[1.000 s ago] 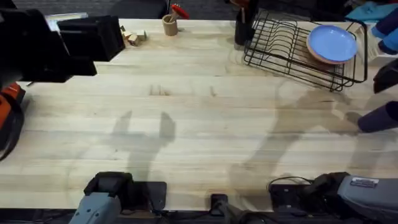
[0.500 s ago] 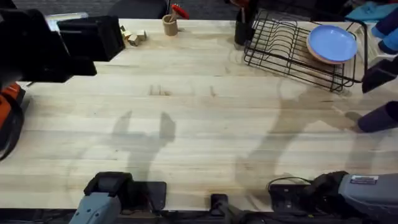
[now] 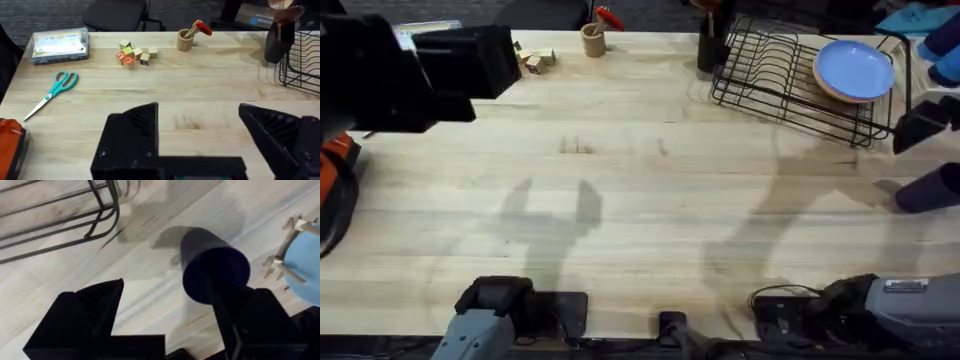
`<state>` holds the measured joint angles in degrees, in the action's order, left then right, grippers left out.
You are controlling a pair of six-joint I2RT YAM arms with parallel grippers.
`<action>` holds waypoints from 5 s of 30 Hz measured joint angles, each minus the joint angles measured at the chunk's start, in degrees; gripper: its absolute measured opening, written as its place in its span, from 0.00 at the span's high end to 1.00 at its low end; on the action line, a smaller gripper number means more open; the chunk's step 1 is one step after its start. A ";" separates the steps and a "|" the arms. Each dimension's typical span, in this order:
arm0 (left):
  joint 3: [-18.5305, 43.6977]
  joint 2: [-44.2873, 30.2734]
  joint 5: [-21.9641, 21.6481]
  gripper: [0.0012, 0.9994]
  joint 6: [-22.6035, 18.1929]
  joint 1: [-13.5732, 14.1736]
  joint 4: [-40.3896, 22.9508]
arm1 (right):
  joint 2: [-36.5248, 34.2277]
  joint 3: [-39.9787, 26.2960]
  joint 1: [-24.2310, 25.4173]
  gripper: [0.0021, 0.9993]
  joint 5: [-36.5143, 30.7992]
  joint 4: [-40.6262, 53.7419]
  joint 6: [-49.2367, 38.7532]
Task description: Pick up the cup on the table and put them onto the rack.
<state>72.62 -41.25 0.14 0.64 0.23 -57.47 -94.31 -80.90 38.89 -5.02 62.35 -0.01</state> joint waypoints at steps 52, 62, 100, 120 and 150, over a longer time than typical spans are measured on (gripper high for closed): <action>0.00 0.00 0.00 0.01 0.00 0.00 -0.63 | -6.02 0.00 -0.33 0.00 -0.02 0.40 0.00; -0.01 0.02 -0.01 0.01 0.00 0.00 -0.63 | -6.20 0.00 -0.33 0.37 -0.04 0.38 -0.23; 0.00 0.00 0.00 0.01 0.00 0.00 -0.66 | 15.32 -0.02 -0.37 0.97 0.00 6.67 -0.48; -0.02 0.00 -0.01 0.01 0.00 0.00 -0.65 | 15.91 -5.53 -20.29 0.97 0.33 3.98 -0.37; 0.00 0.01 -0.09 0.01 0.00 0.00 -0.63 | -9.59 -28.24 -42.81 0.97 0.37 -0.10 -5.77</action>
<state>72.62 -41.25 0.05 0.64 0.23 -58.11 -103.89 -109.14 -3.92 -4.65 62.25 -5.78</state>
